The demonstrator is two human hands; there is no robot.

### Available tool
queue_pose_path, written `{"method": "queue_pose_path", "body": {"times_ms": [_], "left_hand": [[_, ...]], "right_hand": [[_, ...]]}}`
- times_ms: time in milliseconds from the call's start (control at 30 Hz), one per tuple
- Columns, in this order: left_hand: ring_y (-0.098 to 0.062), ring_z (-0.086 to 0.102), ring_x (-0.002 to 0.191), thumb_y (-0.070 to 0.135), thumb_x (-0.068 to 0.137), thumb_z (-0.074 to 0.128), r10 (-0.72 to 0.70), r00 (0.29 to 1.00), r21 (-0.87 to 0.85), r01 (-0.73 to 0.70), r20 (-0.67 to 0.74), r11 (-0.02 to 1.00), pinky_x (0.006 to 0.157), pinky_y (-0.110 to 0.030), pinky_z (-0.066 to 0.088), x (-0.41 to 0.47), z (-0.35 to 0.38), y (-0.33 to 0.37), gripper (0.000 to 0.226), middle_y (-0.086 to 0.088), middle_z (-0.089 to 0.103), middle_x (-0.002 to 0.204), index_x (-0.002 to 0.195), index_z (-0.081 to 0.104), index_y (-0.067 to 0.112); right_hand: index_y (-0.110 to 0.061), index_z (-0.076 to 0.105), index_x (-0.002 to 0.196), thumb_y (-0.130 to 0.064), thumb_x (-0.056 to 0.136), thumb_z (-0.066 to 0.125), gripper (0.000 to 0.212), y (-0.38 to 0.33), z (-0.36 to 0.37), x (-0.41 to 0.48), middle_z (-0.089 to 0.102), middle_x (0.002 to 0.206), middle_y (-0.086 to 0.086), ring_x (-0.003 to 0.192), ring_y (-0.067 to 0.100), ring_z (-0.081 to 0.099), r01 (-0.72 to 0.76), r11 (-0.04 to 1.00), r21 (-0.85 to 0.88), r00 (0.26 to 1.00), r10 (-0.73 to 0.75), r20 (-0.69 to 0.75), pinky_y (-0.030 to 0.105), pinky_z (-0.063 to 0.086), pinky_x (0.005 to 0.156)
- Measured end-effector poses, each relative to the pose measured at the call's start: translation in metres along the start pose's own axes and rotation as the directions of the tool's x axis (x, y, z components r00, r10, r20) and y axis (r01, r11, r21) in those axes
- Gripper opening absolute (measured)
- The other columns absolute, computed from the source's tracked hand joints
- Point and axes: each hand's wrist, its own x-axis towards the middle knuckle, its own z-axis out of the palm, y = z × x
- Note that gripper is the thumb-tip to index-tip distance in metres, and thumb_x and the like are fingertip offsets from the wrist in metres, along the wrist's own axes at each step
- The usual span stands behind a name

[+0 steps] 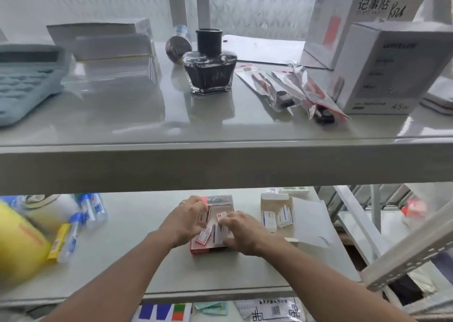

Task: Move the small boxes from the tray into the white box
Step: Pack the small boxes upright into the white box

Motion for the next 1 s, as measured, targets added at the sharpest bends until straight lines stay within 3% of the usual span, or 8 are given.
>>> {"method": "queue_pose_path", "body": {"times_ms": [167, 300, 400, 533, 667, 767, 900, 1000], "left_hand": [[-0.024, 0.060, 0.099, 0.016, 0.083, 0.068, 0.098, 0.994, 0.074, -0.094, -0.049, 0.993, 0.076, -0.035, 0.052, 0.001, 0.007, -0.008, 0.026, 0.006, 0.051, 0.129, 0.101, 0.051, 0.024], [-0.025, 0.060, 0.092, 0.014, 0.081, 0.071, 0.162, 0.983, 0.177, -0.145, -0.085, 0.973, 0.067, -0.034, 0.051, 0.007, 0.009, -0.014, 0.033, 0.001, 0.054, 0.120, 0.103, 0.047, 0.021], [-0.027, 0.062, 0.087, 0.015, 0.081, 0.072, 0.235, 0.967, 0.257, -0.204, -0.098, 0.945, 0.060, -0.036, 0.053, 0.011, 0.010, -0.017, 0.035, -0.003, 0.057, 0.112, 0.107, 0.049, 0.017], [-0.028, 0.060, 0.076, 0.014, 0.077, 0.070, 0.271, 0.949, 0.291, -0.217, -0.161, 0.932, 0.057, -0.035, 0.051, 0.013, 0.000, -0.012, 0.033, -0.005, 0.063, 0.098, 0.104, 0.053, 0.017], [-0.031, 0.062, 0.081, 0.020, 0.075, 0.065, 0.238, 0.935, 0.067, -0.228, -0.262, 0.971, 0.070, -0.039, 0.053, 0.021, -0.015, 0.039, 0.025, -0.007, 0.071, 0.095, 0.098, 0.059, 0.019], [-0.026, 0.058, 0.105, 0.040, 0.075, 0.068, 0.280, 0.952, -0.113, -0.294, -0.125, 0.949, 0.093, -0.040, 0.046, 0.032, -0.006, 0.094, 0.041, -0.002, 0.068, 0.114, 0.112, 0.059, 0.025], [-0.024, 0.049, 0.113, 0.043, 0.078, 0.072, 0.277, 0.959, -0.016, -0.276, 0.061, 0.961, 0.099, -0.040, 0.037, 0.047, 0.019, 0.142, 0.042, -0.001, 0.064, 0.118, 0.114, 0.057, 0.028], [-0.026, 0.047, 0.115, 0.050, 0.076, 0.074, 0.212, 0.969, 0.031, -0.218, 0.124, 0.976, 0.097, -0.039, 0.035, 0.052, 0.033, 0.149, 0.044, -0.001, 0.063, 0.120, 0.112, 0.058, 0.030]], "right_hand": [[-0.018, 0.068, 0.104, -0.039, 0.082, 0.070, 0.030, -0.001, 0.001, 0.007, 0.065, 0.101, 0.005, 0.088, 0.026, 0.059, 0.018, 0.999, -0.036, 0.999, -0.017, 0.038, 0.043, 0.053, 0.081], [-0.017, 0.068, 0.105, -0.033, 0.081, 0.074, 0.030, -0.007, 0.002, 0.005, 0.063, 0.103, 0.005, 0.089, 0.026, 0.059, -0.024, 0.998, 0.059, 1.000, 0.024, 0.015, 0.042, 0.053, 0.082], [-0.013, 0.066, 0.110, -0.027, 0.082, 0.073, 0.032, -0.010, 0.000, -0.002, 0.065, 0.104, 0.008, 0.088, 0.027, 0.059, -0.031, 0.994, 0.102, 0.997, 0.037, -0.062, 0.040, 0.052, 0.080], [-0.014, 0.060, 0.127, -0.022, 0.080, 0.076, 0.051, 0.001, -0.022, -0.026, 0.066, 0.116, 0.006, 0.096, 0.020, 0.061, -0.043, 0.977, 0.209, 0.970, 0.092, -0.226, 0.028, 0.051, 0.081], [-0.016, 0.064, 0.119, -0.019, 0.073, 0.080, 0.049, 0.049, -0.056, -0.072, 0.068, 0.105, -0.001, 0.088, 0.013, 0.061, -0.170, 0.957, 0.235, 0.913, 0.243, -0.327, 0.031, 0.053, 0.081], [-0.017, 0.066, 0.116, -0.016, 0.069, 0.081, 0.049, 0.084, -0.070, -0.097, 0.071, 0.108, -0.001, 0.085, 0.010, 0.063, -0.291, 0.934, 0.208, 0.906, 0.339, -0.255, 0.030, 0.055, 0.077], [-0.019, 0.066, 0.117, -0.019, 0.071, 0.083, 0.049, 0.098, -0.067, -0.103, 0.069, 0.110, -0.002, 0.088, 0.009, 0.062, -0.309, 0.940, 0.146, 0.928, 0.331, -0.171, 0.015, 0.047, 0.073], [-0.015, 0.064, 0.121, -0.020, 0.070, 0.084, 0.055, 0.101, -0.061, -0.096, 0.068, 0.112, 0.003, 0.094, 0.016, 0.062, -0.296, 0.943, 0.154, 0.934, 0.319, -0.161, 0.028, 0.053, 0.085]]}}
